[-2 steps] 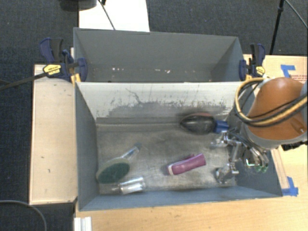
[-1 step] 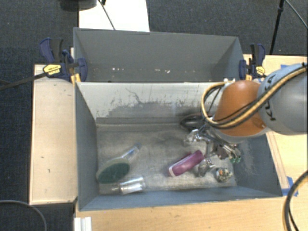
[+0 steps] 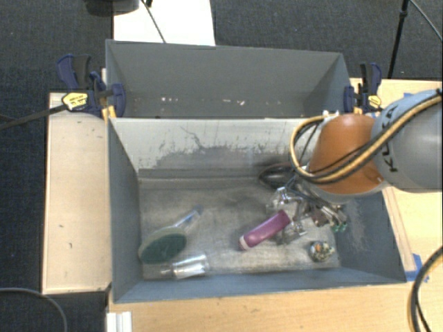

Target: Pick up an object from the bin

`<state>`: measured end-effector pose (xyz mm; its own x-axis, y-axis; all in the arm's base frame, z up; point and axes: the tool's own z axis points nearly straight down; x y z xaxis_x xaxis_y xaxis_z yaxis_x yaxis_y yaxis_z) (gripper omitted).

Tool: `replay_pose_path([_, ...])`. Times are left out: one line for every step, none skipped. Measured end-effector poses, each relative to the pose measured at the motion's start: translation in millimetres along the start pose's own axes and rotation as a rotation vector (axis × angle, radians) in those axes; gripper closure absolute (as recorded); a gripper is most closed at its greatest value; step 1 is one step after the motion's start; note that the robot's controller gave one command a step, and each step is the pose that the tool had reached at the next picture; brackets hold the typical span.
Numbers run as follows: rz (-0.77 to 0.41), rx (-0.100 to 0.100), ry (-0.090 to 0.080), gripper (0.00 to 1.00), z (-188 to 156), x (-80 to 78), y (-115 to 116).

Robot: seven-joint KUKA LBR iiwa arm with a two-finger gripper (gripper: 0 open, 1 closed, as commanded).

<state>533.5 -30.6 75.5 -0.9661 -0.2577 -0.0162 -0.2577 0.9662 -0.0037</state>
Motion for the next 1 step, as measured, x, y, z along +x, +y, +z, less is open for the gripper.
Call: replay_pose_path([0.003,0.0,0.008,1.0,-129.9,15.0,-18.3])
